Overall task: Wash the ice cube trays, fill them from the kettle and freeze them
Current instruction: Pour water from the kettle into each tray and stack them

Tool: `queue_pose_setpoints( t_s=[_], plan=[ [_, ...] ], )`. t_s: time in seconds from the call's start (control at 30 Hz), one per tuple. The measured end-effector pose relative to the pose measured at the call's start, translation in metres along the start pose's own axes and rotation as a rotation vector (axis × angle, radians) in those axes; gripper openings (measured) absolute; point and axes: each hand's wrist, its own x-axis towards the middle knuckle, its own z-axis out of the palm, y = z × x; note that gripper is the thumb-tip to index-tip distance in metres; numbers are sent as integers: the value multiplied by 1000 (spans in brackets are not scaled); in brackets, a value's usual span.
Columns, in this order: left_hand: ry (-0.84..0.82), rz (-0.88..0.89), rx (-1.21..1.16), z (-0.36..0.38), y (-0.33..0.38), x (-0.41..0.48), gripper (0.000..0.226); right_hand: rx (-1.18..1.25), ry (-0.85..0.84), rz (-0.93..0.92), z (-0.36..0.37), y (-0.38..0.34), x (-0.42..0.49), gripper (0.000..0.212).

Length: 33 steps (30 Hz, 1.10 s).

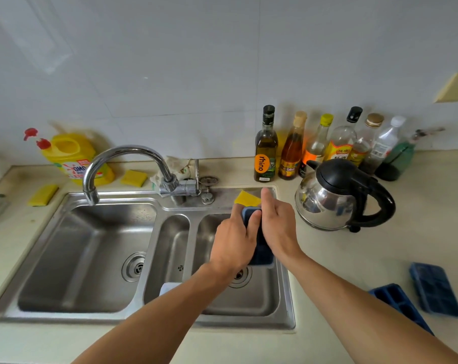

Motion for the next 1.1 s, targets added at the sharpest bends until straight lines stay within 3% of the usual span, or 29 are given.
queue_pose_setpoints(
  t_s=[0.17, 0.27, 0.43, 0.5, 0.6, 0.83, 1.1],
  plan=[
    [22, 116, 56, -16, 0, 4, 30, 77, 45, -67, 7, -15, -7, 67],
    [20, 166, 101, -25, -2, 14, 35, 80, -13, -55, 8, -27, -5, 70],
    [54, 98, 41, -37, -20, 38, 33, 12, -316, 76, -2, -24, -5, 28],
    [82, 67, 11, -38, -28, 45, 29, -54, -453, 195, -7, -18, -7, 27],
    [97, 65, 0, -37, -34, 53, 29, -116, -590, 239, -9, -12, -9, 10],
    [84, 110, -37, -39, -41, 56, 29, -97, -570, 234, -2, -11, -7, 33],
    [64, 85, -22, -20, -26, 51, 29, -51, -595, 248, -27, 0, -8, 31]
  ],
)
